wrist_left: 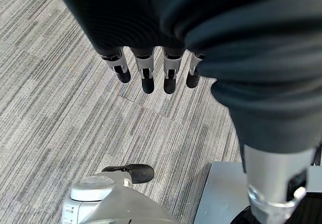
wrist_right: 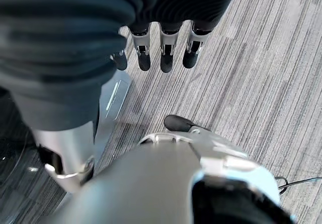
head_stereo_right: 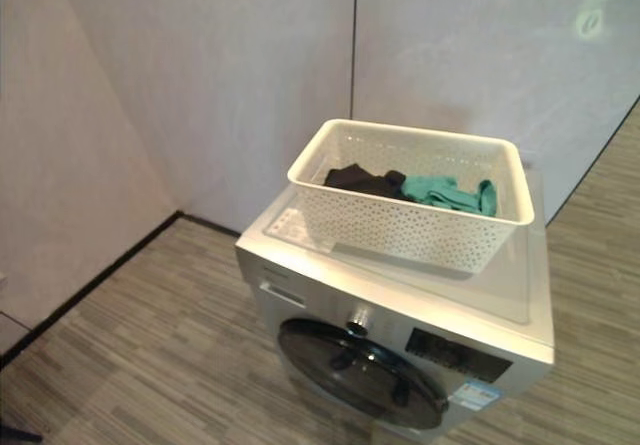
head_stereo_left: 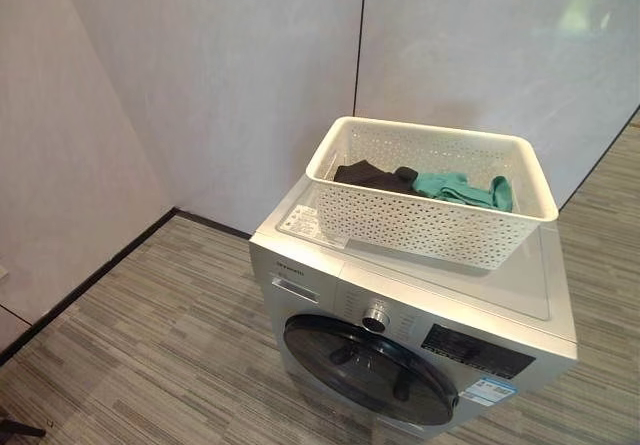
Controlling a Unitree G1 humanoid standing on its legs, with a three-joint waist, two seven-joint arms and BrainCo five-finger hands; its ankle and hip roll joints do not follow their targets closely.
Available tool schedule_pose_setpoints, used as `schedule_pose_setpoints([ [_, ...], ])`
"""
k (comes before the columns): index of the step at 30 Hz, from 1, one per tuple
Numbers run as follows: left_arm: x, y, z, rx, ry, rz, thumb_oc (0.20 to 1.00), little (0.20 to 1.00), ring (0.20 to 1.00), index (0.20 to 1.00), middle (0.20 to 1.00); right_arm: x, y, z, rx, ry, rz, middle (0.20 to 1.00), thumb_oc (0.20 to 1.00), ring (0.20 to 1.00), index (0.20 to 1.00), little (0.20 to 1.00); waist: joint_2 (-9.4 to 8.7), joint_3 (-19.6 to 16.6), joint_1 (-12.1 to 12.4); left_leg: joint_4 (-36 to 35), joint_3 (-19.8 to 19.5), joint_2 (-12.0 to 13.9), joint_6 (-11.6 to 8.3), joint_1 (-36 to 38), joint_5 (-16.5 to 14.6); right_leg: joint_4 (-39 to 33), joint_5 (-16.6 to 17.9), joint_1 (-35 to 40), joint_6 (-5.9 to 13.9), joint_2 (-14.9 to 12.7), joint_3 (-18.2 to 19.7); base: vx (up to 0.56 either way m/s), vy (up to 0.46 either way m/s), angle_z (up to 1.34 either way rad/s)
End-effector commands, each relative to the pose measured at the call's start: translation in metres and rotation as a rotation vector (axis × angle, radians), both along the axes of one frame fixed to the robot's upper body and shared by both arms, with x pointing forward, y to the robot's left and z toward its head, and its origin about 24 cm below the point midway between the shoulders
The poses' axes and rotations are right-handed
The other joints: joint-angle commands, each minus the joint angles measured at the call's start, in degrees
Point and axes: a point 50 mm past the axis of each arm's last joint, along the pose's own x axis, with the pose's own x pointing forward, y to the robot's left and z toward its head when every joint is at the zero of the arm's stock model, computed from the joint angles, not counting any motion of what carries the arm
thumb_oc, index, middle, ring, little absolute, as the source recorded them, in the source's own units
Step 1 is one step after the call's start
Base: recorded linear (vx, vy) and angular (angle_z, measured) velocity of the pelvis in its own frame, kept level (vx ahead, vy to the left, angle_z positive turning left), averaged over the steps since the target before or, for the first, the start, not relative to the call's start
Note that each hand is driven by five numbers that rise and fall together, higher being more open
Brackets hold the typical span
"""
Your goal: Grab the laundry basket,head to the washer,open it,put in the laundry and shut it.
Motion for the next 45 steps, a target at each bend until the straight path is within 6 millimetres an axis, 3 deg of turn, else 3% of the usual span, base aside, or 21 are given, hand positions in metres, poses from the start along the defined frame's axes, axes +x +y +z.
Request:
schedule_pose_setpoints([
  [1, 0.026, -0.005, 0.002, -0.008, -0.031, -0.027, 1.000, 1.000, 1.000, 1.000, 1.000, 0.014, 0.014, -0.001, 0.053, -0.018, -0.022, 1.000, 1.000, 1.000, 1.000, 1.000, 1.63, 2.97, 3.08, 2.39, -0.97, 5.25, -2.63, 2.93, -4.17, 0.49, -2.25, -2.08, 1.13, -2.06, 0.72, -0.05, -0.116, 0.04],
  [5, 0.025, -0.004, 0.002, -0.015, -0.034, 0.000, 1.000, 1.000, 1.000, 1.000, 1.000, 0.025, 0.019, -0.001, 0.060, -0.052, 0.010, 1.000, 1.000, 1.000, 1.000, 1.000, 1.46, 4.24, 4.12, 4.65, -0.77, 6.83, -3.51, 1.24, -3.19, 0.49, -2.51, -3.00, 0.28, -0.72, 1.54, -0.08, -0.126, 0.01],
  [8, 0.031, -0.004, 0.004, -0.008, -0.067, 0.021, 1.000, 1.000, 1.000, 1.000, 1.000, 0.035, 0.019, 0.001, 0.057, -0.082, 0.040, 1.000, 1.000, 1.000, 1.000, 1.000, 1.11, 5.46, 5.02, 4.48, -1.47, 8.04, -4.65, -1.55, 0.62, 0.49, -2.63, -4.25, 0.05, -0.36, 0.93, -0.17, -0.105, 0.00],
  [9, 0.038, -0.004, 0.005, -0.006, -0.088, 0.017, 1.000, 1.000, 1.000, 1.000, 1.000, 0.040, 0.017, 0.002, 0.049, -0.102, 0.042, 1.000, 1.000, 1.000, 1.000, 1.000, 0.83, 6.54, 5.42, 5.07, -2.18, 8.70, -5.63, -3.69, 3.72, 0.49, -2.50, -4.75, 0.01, -0.33, 0.17, -0.28, -0.096, 0.06],
  [10, 0.047, -0.006, 0.007, -0.004, -0.115, 0.012, 1.000, 1.000, 1.000, 1.000, 1.000, 0.046, 0.016, 0.003, 0.046, -0.123, 0.042, 1.000, 1.000, 1.000, 1.000, 1.000, 0.15, 7.46, 5.20, 6.10, -1.58, 8.71, -5.61, -5.72, 3.94, 0.49, -2.23, -5.46, -0.16, -0.78, -0.68, -0.30, -0.090, 0.18],
  [12, 0.056, -0.009, 0.008, -0.006, -0.136, 0.000, 1.000, 1.000, 1.000, 1.000, 1.000, 0.050, 0.012, 0.005, 0.031, -0.143, 0.042, 1.000, 1.000, 1.000, 1.000, 1.000, -0.94, 7.77, 4.05, 10.28, 2.57, 9.15, -4.45, -6.50, 0.78, 0.49, -1.69, -7.11, -0.38, -1.70, -2.46, -0.23, -0.081, 0.55],
  [14, 0.059, -0.017, 0.008, -0.024, -0.146, -0.024, 1.000, 1.000, 1.000, 1.000, 1.000, 0.044, 0.003, 0.005, 0.008, -0.130, 0.026, 1.000, 1.000, 1.000, 1.000, 1.000, -1.14, 7.77, 2.59, 20.08, 8.39, 11.07, -4.07, -3.37, -4.32, 0.49, -1.40, -7.56, -0.89, -2.07, -4.17, -0.18, -0.037, 0.75],
  [15, 0.059, -0.017, 0.008, -0.025, -0.146, -0.024, 1.000, 1.000, 1.000, 1.000, 1.000, 0.044, 0.003, 0.005, 0.008, -0.130, 0.025, 1.000, 1.000, 1.000, 1.000, 1.000, -1.01, 7.78, 2.59, 20.47, 8.32, 11.23, -4.10, -3.52, -4.58, 0.49, -1.41, -7.52, -0.90, -1.95, -4.18, -0.16, 0.021, 0.83],
  [17, 0.058, -0.021, 0.006, -0.041, -0.142, -0.042, 1.000, 1.000, 1.000, 1.000, 1.000, 0.035, -0.004, 0.005, -0.002, -0.110, -0.024, 1.000, 1.000, 1.000, 1.000, 1.000, -0.60, 7.32, 1.29, 28.11, 9.80, 12.30, -4.16, -0.81, -5.37, 0.49, -0.59, -8.41, -1.40, -2.48, -6.45, -0.15, 0.052, 0.78],
  [19, 0.056, -0.022, 0.006, -0.046, -0.133, -0.049, 1.000, 1.000, 1.000, 1.000, 1.000, 0.033, -0.003, 0.004, 0.004, -0.104, -0.026, 1.000, 1.000, 1.000, 1.000, 1.000, -0.21, 6.92, 0.71, 28.74, 9.35, 12.11, -4.38, 0.39, -5.48, 0.49, -0.27, -8.65, -1.41, -2.55, -7.02, -0.09, 0.092, 0.82],
  [21, 0.053, -0.027, 0.004, -0.062, -0.120, -0.080, 1.000, 1.000, 1.000, 1.000, 1.000, 0.028, -0.003, 0.004, 0.007, -0.094, -0.045, 1.000, 1.000, 1.000, 1.000, 1.000, 0.69, 5.89, -0.66, 25.33, 9.19, 11.64, -4.78, 4.03, -5.88, 0.49, 0.43, -9.37, -0.89, -2.61, -8.41, -0.08, 0.175, 0.82],
  [25, 0.052, -0.033, 0.003, -0.068, -0.095, -0.147, 1.000, 1.000, 1.000, 1.000, 1.000, 0.033, -0.001, 0.004, 0.007, -0.112, -0.053, 1.000, 1.000, 1.000, 1.000, 1.000, 2.30, 3.65, -2.90, 14.04, 13.99, 11.31, -4.68, 9.39, -10.04, 0.49, 2.98, -12.02, 1.03, -4.08, -10.24, -0.11, 0.246, 0.70],
  [31, 0.064, -0.029, 0.007, -0.035, -0.131, -0.183, 1.000, 1.000, 1.000, 1.000, 1.000, 0.073, 0.010, 0.011, 0.022, -0.223, 0.060, 1.000, 1.000, 1.000, 1.000, 1.000, 2.20, 5.77, -1.76, 8.74, 13.14, 3.59, -0.37, 8.69, -17.22, 0.49, 8.56, -17.27, 5.00, -9.91, -11.08, -0.21, 0.249, 0.26],
  [33, 0.066, -0.023, 0.009, -0.019, -0.141, -0.173, 1.000, 1.000, 1.000, 1.000, 1.000, 0.090, 0.014, 0.015, 0.033, -0.274, 0.079, 1.000, 1.000, 1.000, 1.000, 1.000, 2.35, 6.85, -1.32, 8.96, 13.50, 2.66, 0.60, 8.00, -17.22, 2.23, 8.63, -17.70, 5.47, -11.45, -11.88, -0.19, 0.147, -0.18],
  [34, 0.068, -0.020, 0.010, -0.003, -0.147, -0.184, 1.000, 1.000, 1.000, 1.000, 1.000, 0.100, 0.013, 0.019, 0.035, -0.308, 0.063, 1.000, 1.000, 1.000, 1.000, 1.000, 2.58, 7.33, -1.78, 9.17, 12.84, 2.57, 0.92, 7.33, -16.91, 5.13, 7.19, -18.50, 5.76, -12.04, -8.89, -0.13, 0.112, -0.02],
  [36, 0.072, -0.016, 0.012, 0.022, -0.158, -0.201, 1.000, 1.000, 1.000, 1.000, 1.000, 0.114, 0.007, 0.025, 0.027, -0.366, 0.017, 1.000, 1.000, 1.000, 1.000, 1.000, 2.31, 8.12, -3.34, 8.74, 11.47, 1.44, 1.76, 6.03, -15.00, 10.38, 5.87, -20.05, 5.77, -11.42, 2.09, -0.15, 0.016, 0.19],
  [37, 0.070, -0.009, 0.013, 0.028, -0.163, -0.184, 1.000, 1.000, 1.000, 1.000, 1.000, 0.102, -0.013, 0.026, -0.008, -0.364, -0.008, 1.000, 1.000, 1.000, 1.000, 1.000, 1.42, 7.87, -3.54, 8.60, 11.27, 1.33, 1.62, 4.90, -14.24, 9.79, 4.37, -16.74, 4.94, -11.01, 3.57, -0.14, -0.071, 0.54],
  [38, 0.070, -0.009, 0.013, 0.028, -0.163, -0.184, 1.000, 1.000, 1.000, 1.000, 1.000, 0.102, -0.013, 0.026, -0.008, -0.364, -0.008, 1.000, 1.000, 1.000, 1.000, 1.000, 1.43, 7.90, -3.57, 8.61, 11.23, 1.35, 1.62, 4.94, -14.24, 9.75, 4.38, -16.64, 4.94, -11.00, 3.51, -0.09, -0.143, 0.56],
  [40, 0.066, -0.002, 0.014, 0.052, -0.156, -0.176, 1.000, 1.000, 1.000, 1.000, 1.000, 0.103, -0.032, 0.033, -0.071, -0.390, -0.019, 1.000, 1.000, 1.000, 1.000, 1.000, 0.41, 7.68, -3.56, 8.04, 11.03, 1.99, 0.84, 4.34, -13.15, 8.97, 4.59, -16.11, 4.62, -10.52, 3.20, -0.05, -0.173, 0.13],
  [45, 0.052, 0.009, 0.013, 0.063, -0.135, -0.107, 1.000, 1.000, 1.000, 1.000, 1.000, 0.089, -0.065, 0.038, -0.190, -0.348, -0.056, 1.000, 1.000, 1.000, 1.000, 1.000, -0.90, 5.38, -1.84, 6.31, 11.54, 3.95, -0.84, 4.35, -11.69, 0.55, 5.67, -10.82, 5.01, -8.92, 0.18, 0.02, -0.181, -0.06],
])
